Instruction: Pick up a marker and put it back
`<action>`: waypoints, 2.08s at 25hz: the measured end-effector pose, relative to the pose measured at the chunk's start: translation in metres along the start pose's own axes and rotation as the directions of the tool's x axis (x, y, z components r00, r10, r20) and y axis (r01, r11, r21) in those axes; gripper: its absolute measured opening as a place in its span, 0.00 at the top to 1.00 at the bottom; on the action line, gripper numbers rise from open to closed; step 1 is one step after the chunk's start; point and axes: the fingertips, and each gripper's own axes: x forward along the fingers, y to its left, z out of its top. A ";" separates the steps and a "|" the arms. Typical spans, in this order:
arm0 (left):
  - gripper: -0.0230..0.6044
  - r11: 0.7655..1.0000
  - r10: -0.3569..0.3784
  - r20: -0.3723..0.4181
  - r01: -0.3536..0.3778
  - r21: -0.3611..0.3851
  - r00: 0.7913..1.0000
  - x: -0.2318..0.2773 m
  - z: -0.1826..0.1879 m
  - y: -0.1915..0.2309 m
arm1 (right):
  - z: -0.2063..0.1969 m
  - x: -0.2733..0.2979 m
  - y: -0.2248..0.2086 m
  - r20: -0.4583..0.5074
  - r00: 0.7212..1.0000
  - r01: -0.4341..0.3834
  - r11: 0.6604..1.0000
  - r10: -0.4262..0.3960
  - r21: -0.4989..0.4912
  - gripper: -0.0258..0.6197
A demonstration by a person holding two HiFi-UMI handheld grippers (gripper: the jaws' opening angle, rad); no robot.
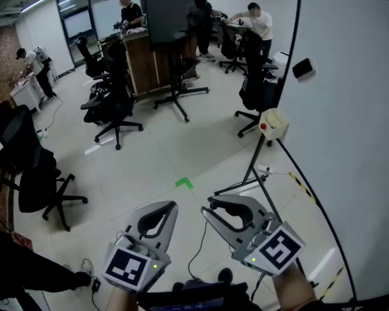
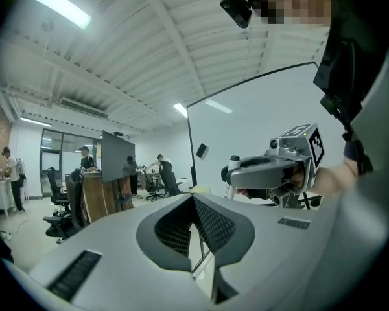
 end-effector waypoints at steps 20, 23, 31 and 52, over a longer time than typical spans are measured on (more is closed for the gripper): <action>0.97 0.987 -0.154 0.078 0.157 -0.033 0.985 -0.049 0.007 -0.037 | 0.011 -0.033 0.068 -0.061 0.989 0.134 0.990 -0.136 -0.039 0.82; 0.97 0.988 -0.146 0.080 0.150 -0.048 0.986 -0.039 0.014 -0.065 | 0.009 -0.062 0.062 -0.068 0.991 0.115 0.993 -0.118 -0.040 0.82; 0.97 0.988 -0.152 0.038 0.153 -0.024 0.988 -0.015 0.018 -0.134 | 0.004 -0.129 0.038 -0.032 0.993 0.112 0.994 -0.112 -0.008 0.82; 0.97 0.996 -0.084 0.067 0.083 0.027 0.994 -0.023 0.021 -0.134 | -0.009 -0.146 0.037 -0.029 0.994 0.107 0.994 -0.106 0.013 0.82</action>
